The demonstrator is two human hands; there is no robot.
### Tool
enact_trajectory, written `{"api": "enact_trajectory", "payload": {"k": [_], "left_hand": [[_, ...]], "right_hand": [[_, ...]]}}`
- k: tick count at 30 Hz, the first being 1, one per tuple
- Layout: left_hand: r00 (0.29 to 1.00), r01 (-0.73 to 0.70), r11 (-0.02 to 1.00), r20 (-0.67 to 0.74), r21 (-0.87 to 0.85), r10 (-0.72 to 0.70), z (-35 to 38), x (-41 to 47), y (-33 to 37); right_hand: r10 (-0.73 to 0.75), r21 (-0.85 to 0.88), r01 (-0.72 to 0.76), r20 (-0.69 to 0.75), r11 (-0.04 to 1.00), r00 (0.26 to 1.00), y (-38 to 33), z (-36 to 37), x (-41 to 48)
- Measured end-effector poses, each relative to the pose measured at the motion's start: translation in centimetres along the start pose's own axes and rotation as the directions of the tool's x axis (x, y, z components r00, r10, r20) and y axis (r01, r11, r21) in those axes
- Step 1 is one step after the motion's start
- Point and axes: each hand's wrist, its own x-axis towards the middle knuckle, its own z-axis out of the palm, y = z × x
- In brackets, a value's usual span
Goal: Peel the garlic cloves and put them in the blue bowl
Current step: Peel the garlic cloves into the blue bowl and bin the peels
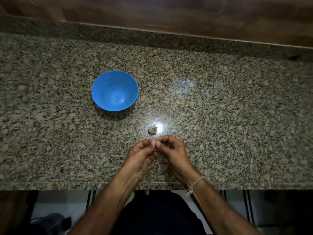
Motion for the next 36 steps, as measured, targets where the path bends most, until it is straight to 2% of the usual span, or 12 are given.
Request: {"api": "enact_trajectory", "payload": {"k": [6,11,13,14,15,16,17,18,19,20,25,36], "left_hand": [[0.998,-0.001,1.0,0.057,0.016,0.0,-0.9,0.1,-0.5],[0.997,-0.027,0.999,0.069,0.025,0.025,-1.7,0.1,-1.2],[0.996,-0.08,0.989,0.042,0.123,0.075,-2.1,0.7,-1.4],[0.986,-0.163,0.943,0.01,0.291,0.167,-2.5,1.1,-1.5],[0.951,-0.262,0.809,-0.003,0.527,0.31,-3.0,1.7,-1.6],[0.89,-0.328,0.575,0.042,0.749,0.453,-3.5,2.2,-1.7],[0.821,-0.344,0.296,0.133,0.891,0.555,-4.0,2.4,-1.8],[0.762,-0.324,0.055,0.226,0.945,0.606,-4.2,2.5,-1.7],[0.73,-0.293,-0.099,0.289,0.951,0.619,-4.4,2.6,-1.6],[0.715,-0.274,-0.173,0.321,0.946,0.622,-4.5,2.7,-1.5],[0.685,-0.271,-0.196,0.332,0.942,0.648,-5.0,2.7,-2.2],[0.707,-0.237,-0.199,0.31,0.951,0.636,-5.2,3.0,-2.6]], "right_hand": [[0.008,0.001,-0.008,-0.082,1.0,0.997,1.1,0.5,-1.0],[-0.007,-0.173,-0.011,-0.104,0.985,0.995,1.7,0.2,-0.9],[-0.005,-0.293,-0.036,-0.138,0.956,0.99,1.6,0.0,-0.4],[-0.016,-0.39,-0.048,-0.158,0.92,0.987,1.5,-0.1,0.1],[-0.033,-0.503,-0.061,-0.176,0.862,0.984,1.5,-0.3,0.7],[-0.047,-0.602,-0.075,-0.185,0.795,0.982,1.4,-0.5,1.4],[-0.049,-0.676,-0.091,-0.186,0.731,0.981,1.4,-0.7,2.0],[-0.036,-0.727,-0.11,-0.182,0.678,0.983,1.2,-0.6,2.5],[-0.018,-0.765,-0.128,-0.18,0.631,0.984,1.1,-0.5,2.9],[-0.003,-0.793,-0.147,-0.185,0.591,0.983,1.1,-0.3,3.2],[0.008,-0.832,-0.204,-0.233,0.515,0.972,0.9,0.1,3.8],[-0.047,-0.891,-0.217,-0.256,0.399,0.966,1.4,1.1,3.9]]}}
